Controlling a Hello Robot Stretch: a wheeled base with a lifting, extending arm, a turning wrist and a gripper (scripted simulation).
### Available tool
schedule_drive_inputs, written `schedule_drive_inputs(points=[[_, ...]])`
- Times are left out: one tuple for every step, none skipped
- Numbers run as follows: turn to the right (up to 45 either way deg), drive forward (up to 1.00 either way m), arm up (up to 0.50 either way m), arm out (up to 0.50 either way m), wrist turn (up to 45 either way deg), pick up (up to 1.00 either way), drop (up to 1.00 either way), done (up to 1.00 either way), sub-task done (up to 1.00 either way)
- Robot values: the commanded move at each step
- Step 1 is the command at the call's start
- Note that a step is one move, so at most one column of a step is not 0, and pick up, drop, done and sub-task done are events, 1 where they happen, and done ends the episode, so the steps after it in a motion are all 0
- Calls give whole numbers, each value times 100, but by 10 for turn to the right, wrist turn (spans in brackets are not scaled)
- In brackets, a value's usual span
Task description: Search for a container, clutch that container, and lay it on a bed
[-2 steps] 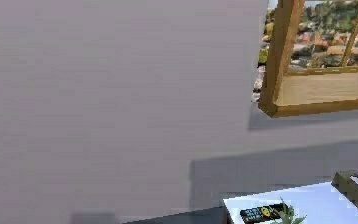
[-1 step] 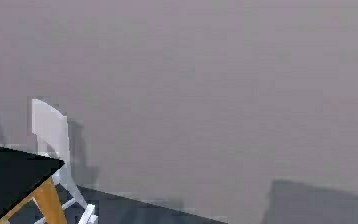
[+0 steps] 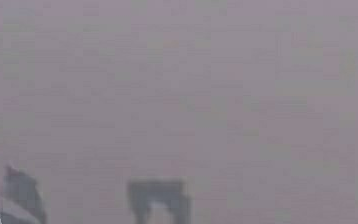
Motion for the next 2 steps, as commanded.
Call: schedule_drive_inputs(points=[[-450,0,0,0,0,0,0,0,0],[-90,0,0,0,0,0,0,0,0]])
